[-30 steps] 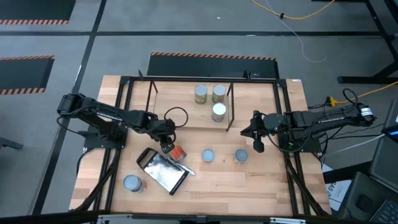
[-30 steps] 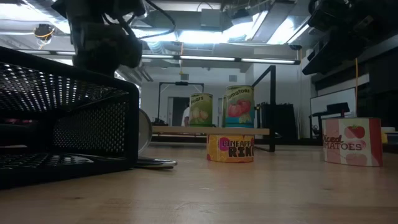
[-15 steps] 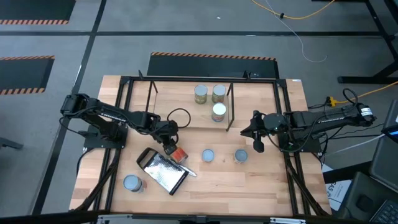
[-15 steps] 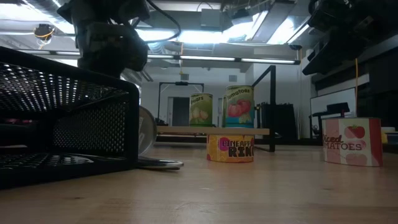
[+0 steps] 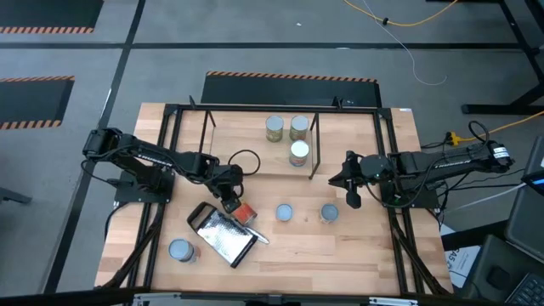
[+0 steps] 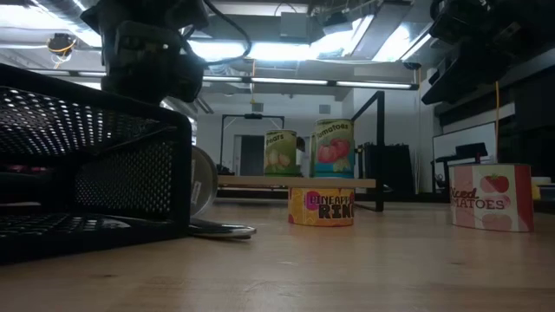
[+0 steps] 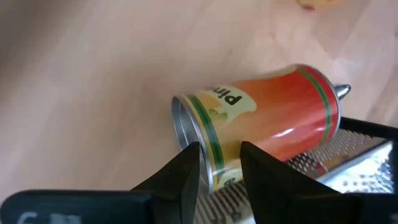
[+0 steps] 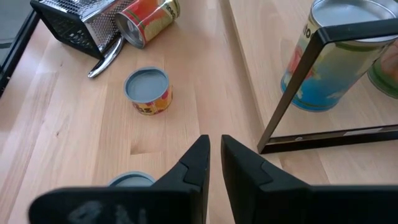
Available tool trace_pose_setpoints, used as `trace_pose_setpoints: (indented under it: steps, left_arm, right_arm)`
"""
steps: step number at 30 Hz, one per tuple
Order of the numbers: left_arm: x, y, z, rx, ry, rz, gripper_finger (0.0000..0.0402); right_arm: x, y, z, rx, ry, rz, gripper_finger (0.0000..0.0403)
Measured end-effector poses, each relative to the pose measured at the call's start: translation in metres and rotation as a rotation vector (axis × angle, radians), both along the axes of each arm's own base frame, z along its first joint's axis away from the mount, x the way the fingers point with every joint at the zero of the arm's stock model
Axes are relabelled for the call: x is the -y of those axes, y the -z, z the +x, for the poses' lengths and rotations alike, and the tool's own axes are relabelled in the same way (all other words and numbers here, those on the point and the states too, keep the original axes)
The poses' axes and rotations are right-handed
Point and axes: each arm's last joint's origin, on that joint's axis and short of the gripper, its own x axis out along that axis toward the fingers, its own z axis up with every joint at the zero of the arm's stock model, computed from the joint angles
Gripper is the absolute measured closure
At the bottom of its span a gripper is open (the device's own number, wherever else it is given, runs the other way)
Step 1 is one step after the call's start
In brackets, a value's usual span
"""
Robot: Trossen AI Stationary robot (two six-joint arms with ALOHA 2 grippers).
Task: Pick and place cans onto a shelf
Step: Put the canned pineapple on the shelf
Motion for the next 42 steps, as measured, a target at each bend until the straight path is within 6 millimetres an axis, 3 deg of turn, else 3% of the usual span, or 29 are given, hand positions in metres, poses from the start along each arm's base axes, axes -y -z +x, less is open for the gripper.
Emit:
trace_pose_setpoints:
  steps: [12,28,37,42]
  left_arm:
    - [0.0008,0.0005,-0.0009,-0.017,-0.016,-0.034,0.0296]
    - [-0.0006,0.0017,-0.0009,-0.017,-0.033,0.008,0.0399]
    - [-0.0023,0.0019,-0.0005,-0.008,-0.051,0.081,0.0367]
    - [-0.0038,0.0017,-0.0003,0.000,-0.059,0.138,0.0328]
  right_arm:
    - [-0.0001,0.0000,0.0000,0.000,-0.001,0.000,0.0357]
    - [-0.0001,0.0000,0.0000,0.000,-0.002,-0.002,0.0357]
    - [-0.0002,-0.0009,0.0008,0.012,0.000,0.003,0.0357]
    - [-0.0002,-0.0011,0.0009,0.015,0.000,0.003,0.0357]
